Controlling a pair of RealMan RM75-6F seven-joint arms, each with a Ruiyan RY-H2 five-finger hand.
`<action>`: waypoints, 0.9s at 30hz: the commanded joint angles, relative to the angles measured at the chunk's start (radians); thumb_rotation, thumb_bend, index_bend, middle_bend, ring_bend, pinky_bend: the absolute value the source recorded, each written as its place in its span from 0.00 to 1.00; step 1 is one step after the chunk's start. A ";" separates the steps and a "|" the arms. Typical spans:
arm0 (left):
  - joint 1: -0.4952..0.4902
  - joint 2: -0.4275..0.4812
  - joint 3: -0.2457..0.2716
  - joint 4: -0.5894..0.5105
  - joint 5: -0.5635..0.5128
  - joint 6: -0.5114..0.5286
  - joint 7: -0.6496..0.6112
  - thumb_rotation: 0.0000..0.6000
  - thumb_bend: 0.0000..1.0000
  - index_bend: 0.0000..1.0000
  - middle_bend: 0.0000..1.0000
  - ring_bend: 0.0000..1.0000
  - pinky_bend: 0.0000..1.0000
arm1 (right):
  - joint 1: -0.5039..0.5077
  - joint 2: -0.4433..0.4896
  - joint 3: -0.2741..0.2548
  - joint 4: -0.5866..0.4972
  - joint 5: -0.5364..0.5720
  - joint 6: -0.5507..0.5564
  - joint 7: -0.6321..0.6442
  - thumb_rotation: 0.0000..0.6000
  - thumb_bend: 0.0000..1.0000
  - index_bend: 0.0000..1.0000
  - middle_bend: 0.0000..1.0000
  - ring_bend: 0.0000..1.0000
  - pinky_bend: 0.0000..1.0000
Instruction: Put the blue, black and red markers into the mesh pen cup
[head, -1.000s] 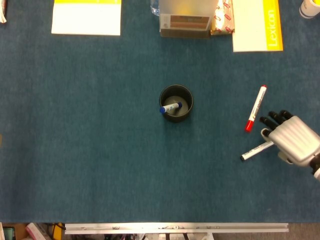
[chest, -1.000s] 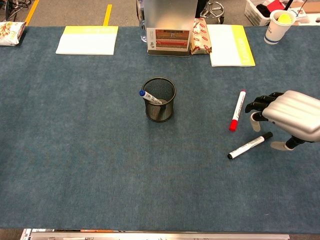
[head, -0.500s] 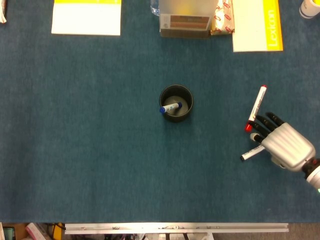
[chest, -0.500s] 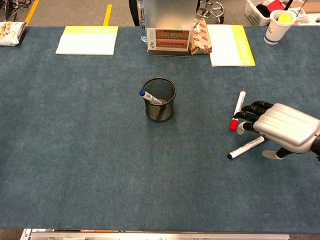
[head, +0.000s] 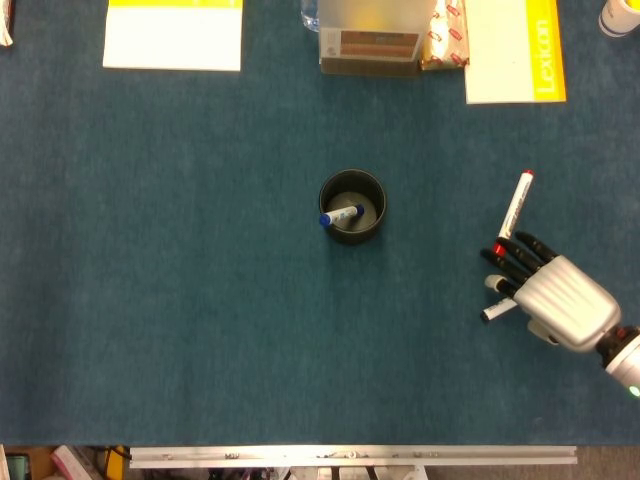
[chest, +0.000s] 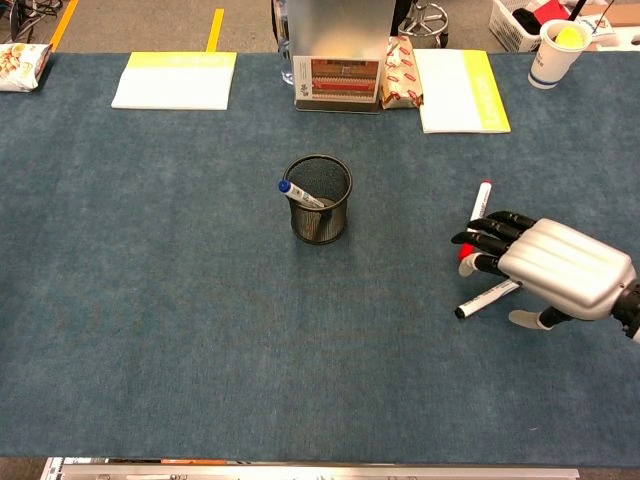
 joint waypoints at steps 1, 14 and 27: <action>0.003 0.001 -0.002 -0.001 0.001 -0.001 -0.003 1.00 0.24 0.39 0.06 0.00 0.12 | -0.001 -0.020 -0.012 0.029 -0.024 0.016 0.016 1.00 0.17 0.32 0.13 0.08 0.12; 0.012 0.005 -0.014 -0.006 0.007 -0.010 -0.009 1.00 0.24 0.39 0.06 0.00 0.12 | -0.010 -0.078 -0.026 0.118 -0.066 0.067 0.067 1.00 0.26 0.43 0.13 0.08 0.11; 0.018 0.005 -0.019 -0.008 0.010 -0.021 -0.014 1.00 0.24 0.39 0.06 0.00 0.12 | -0.014 -0.113 -0.028 0.172 -0.076 0.087 0.077 1.00 0.27 0.43 0.13 0.08 0.11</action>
